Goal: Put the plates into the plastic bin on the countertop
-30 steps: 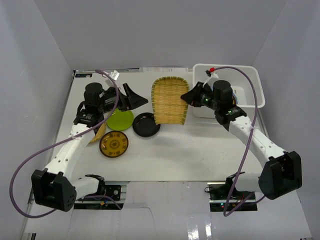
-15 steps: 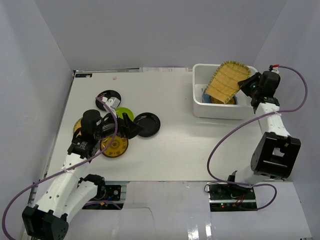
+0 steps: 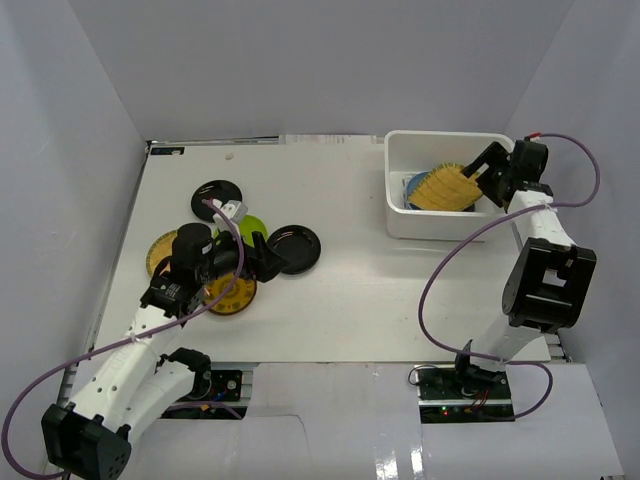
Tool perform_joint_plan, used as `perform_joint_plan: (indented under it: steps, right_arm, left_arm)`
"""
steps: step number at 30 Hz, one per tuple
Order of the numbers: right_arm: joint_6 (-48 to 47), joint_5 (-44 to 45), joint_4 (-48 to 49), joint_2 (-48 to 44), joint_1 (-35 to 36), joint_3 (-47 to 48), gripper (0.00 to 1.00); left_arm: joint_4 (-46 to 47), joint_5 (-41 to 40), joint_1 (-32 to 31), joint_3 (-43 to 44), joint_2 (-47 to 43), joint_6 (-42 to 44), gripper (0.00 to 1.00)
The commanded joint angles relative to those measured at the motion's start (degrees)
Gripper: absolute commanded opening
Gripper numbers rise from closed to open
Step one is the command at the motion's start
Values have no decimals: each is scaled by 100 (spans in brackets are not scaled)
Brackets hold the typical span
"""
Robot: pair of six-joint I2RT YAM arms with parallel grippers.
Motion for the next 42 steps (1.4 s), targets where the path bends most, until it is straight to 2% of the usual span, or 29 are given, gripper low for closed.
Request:
perform_joint_plan:
  steps: [1, 5, 8, 9, 10, 11, 12, 13, 15, 17, 20, 21, 22, 23, 26, 30, 31, 38, 39, 40, 42]
  right_arm:
    - [-469, 51, -143, -298, 214, 690, 90]
    - [-707, 129, 5, -1001, 1126, 429, 88]
    - [-751, 463, 435, -1669, 2470, -326, 81]
    - [-655, 559, 628, -1836, 2830, -607, 76]
    - [-550, 586, 926, -2099, 3512, -914, 71]
    - [-218, 856, 1485, -2171, 3850, -1483, 62]
    - [-50, 972, 1717, -2207, 4175, -1715, 58]
    - [257, 1287, 2085, -2155, 4787, -1891, 49]
    - [461, 1631, 2377, -1753, 5336, -2112, 47]
    - [750, 2008, 2466, -1348, 5882, -2008, 41]
    - [1269, 2159, 2659, -714, 6033, -1962, 41]
    - [1618, 2160, 3052, -513, 6033, -2172, 45]
    - [1726, 2377, 3142, -415, 6033, -2235, 54]
    - [1788, 2449, 3161, -336, 6041, -2270, 57]
    - [2061, 2361, 3152, 130, 5980, -2227, 60]
    - [2272, 2274, 3143, 596, 5971, -2174, 50]
    - [2342, 2222, 3187, 666, 5963, -2148, 45]
    - [2571, 2089, 3275, 1325, 5857, -1840, 41]
    - [2606, 2098, 3301, 1352, 5822, -1849, 37]
    - [2650, 2116, 3362, 1361, 5796, -1875, 28]
    - [2738, 2177, 3451, 1318, 5761, -1980, 17]
  left_arm:
    - [-76, -351, -19, 77, -115, 115, 98]
    - [-182, -887, -19, 85, -133, 27, 98]
    - [-322, -1554, -19, 94, -185, -61, 98]
    - [-357, -1721, -10, 85, -255, -139, 98]
    - [-384, -1879, -10, 77, -308, -175, 98]
    - [-436, -2177, -10, 77, -343, -201, 98]
    - [-454, -2336, -1, 68, -422, -289, 98]
    - [-515, -2573, -1, 76, -449, -324, 98]
    - [-551, -2935, 7, 77, -493, -377, 98]
    - [-586, -3111, 16, 85, -519, -412, 98]
    - [-656, -3278, 16, 103, -432, -395, 98]
    - [-665, -3322, 25, 112, -414, -386, 98]
    - [-665, -3314, 25, 112, -388, -386, 98]
    - [-657, -3314, 25, 112, -370, -386, 98]
    - [-604, -3217, 25, 120, -274, -342, 98]
    - [-560, -3015, 60, 138, -168, -298, 98]
    - [-560, -2980, 69, 138, -168, -298, 98]
    - [-507, -2848, 139, 120, -221, -289, 98]
    - [-507, -2830, 139, 120, -212, -272, 98]
    - [-507, -2822, 148, 120, -212, -272, 98]
    - [-498, -2786, 166, 120, -212, -272, 98]
